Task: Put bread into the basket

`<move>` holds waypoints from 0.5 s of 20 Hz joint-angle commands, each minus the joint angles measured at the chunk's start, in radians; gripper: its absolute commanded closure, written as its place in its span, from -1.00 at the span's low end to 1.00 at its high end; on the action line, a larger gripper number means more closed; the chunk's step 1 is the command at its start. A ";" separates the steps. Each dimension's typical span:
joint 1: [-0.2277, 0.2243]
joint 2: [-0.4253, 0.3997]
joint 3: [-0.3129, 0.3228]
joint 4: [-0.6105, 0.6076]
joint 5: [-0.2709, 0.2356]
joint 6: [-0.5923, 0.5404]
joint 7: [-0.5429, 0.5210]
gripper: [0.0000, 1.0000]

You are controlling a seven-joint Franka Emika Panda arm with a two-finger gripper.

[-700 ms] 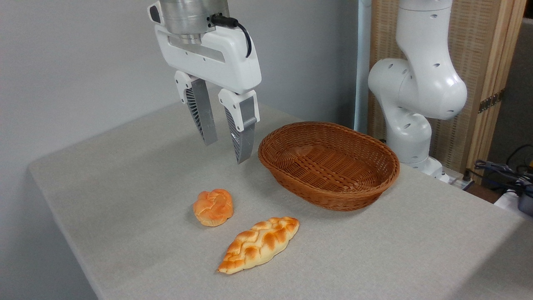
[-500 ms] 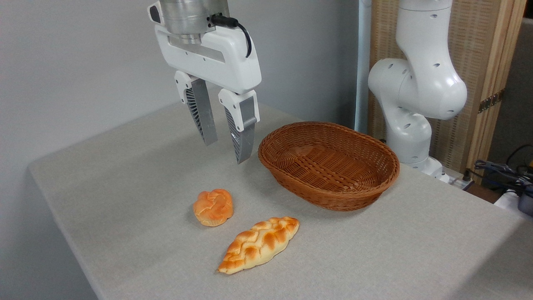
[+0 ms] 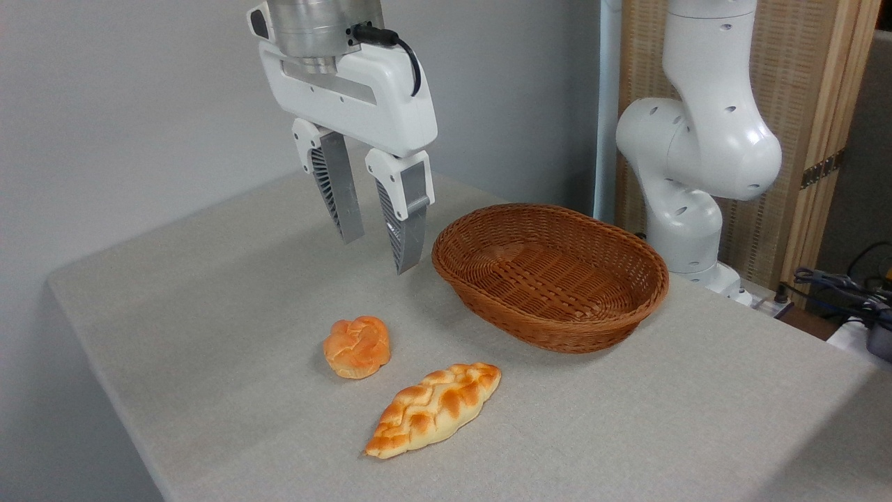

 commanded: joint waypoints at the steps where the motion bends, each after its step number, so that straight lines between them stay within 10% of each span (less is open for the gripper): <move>1: 0.002 0.007 -0.001 0.013 -0.004 -0.013 0.016 -1.00; 10: -0.001 0.004 -0.005 -0.005 -0.004 -0.009 0.013 -1.00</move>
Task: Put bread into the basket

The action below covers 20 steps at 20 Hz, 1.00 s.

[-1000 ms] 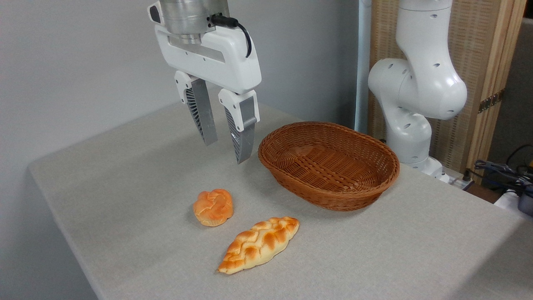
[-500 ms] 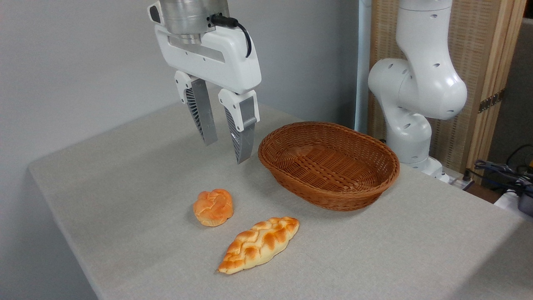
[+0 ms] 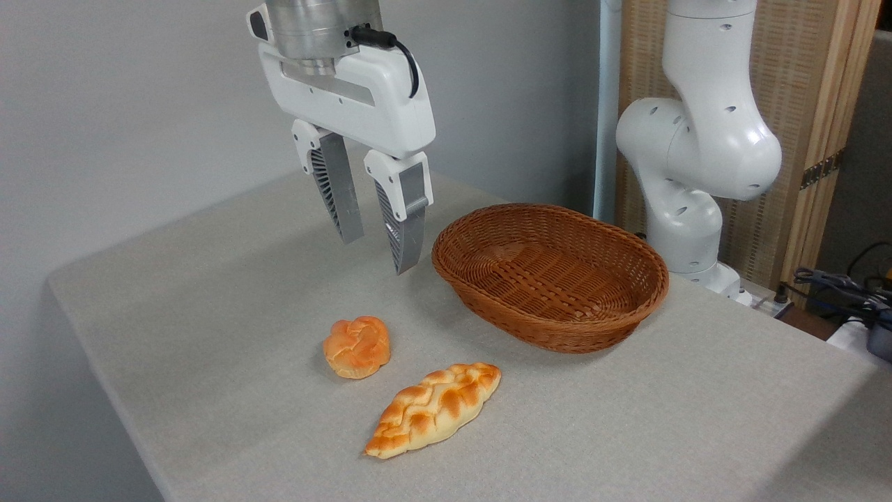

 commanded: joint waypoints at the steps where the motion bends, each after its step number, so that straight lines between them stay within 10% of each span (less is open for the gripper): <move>1: -0.002 0.001 -0.006 -0.005 -0.006 -0.009 0.013 -1.00; 20: -0.064 -0.019 -0.135 -0.444 -0.006 0.471 0.013 -1.00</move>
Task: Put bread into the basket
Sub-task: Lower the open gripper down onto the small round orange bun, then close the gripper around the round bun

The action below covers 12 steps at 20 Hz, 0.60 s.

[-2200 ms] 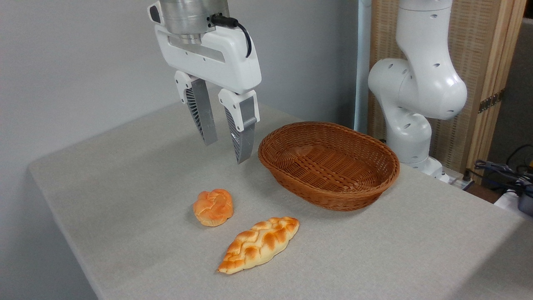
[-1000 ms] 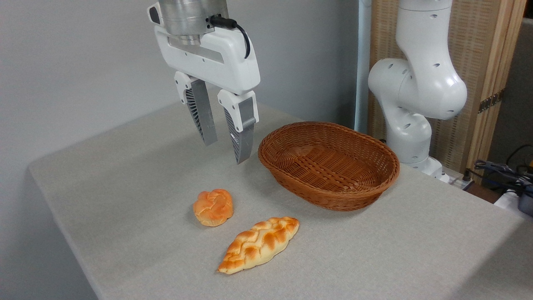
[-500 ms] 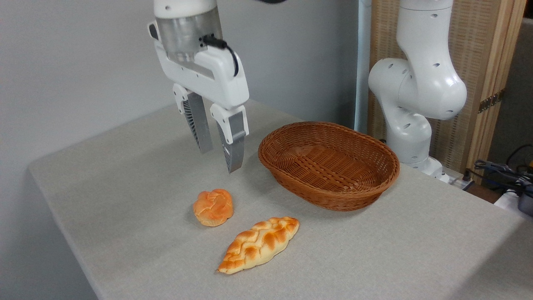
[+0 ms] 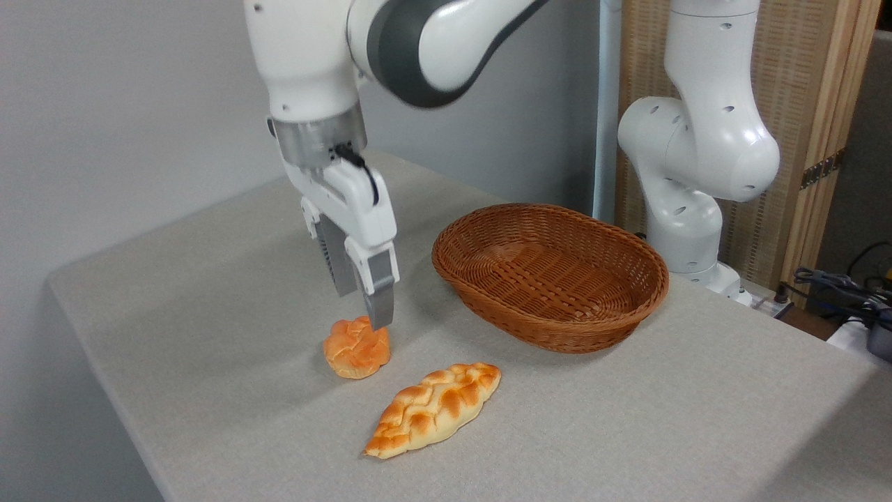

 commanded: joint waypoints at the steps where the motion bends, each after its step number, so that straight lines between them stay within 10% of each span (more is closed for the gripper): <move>1: -0.002 0.013 -0.034 -0.081 -0.006 0.119 0.013 -1.00; 7: -0.003 0.040 -0.049 -0.142 0.011 0.235 0.017 -0.96; 12: -0.003 0.058 -0.067 -0.144 0.013 0.238 0.034 0.33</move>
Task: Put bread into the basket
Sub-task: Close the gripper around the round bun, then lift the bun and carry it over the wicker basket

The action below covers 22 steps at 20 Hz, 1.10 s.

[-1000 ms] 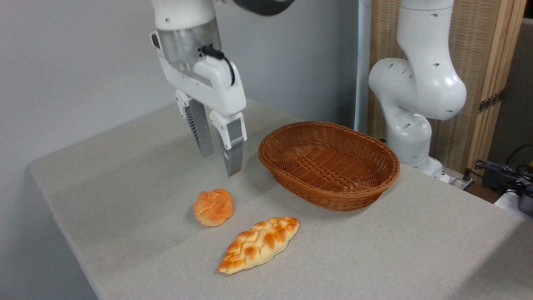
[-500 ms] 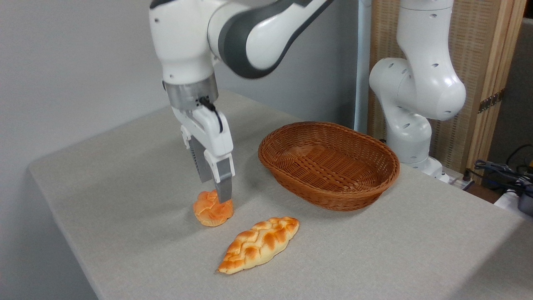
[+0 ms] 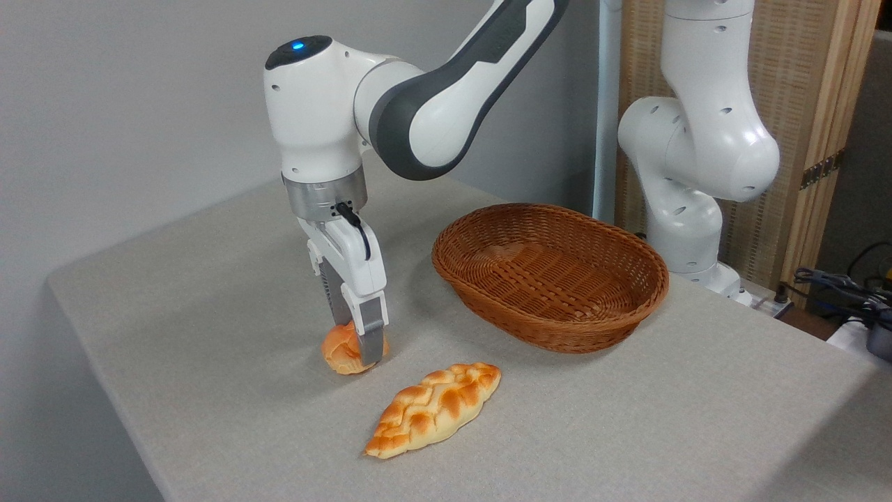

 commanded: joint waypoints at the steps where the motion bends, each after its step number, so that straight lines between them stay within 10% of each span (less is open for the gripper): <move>1: 0.002 0.010 -0.015 -0.011 0.013 0.023 0.034 0.40; 16: 0.016 -0.005 -0.004 -0.001 0.011 0.009 0.077 0.45; 22: 0.017 -0.089 0.033 0.042 -0.079 -0.138 0.051 0.46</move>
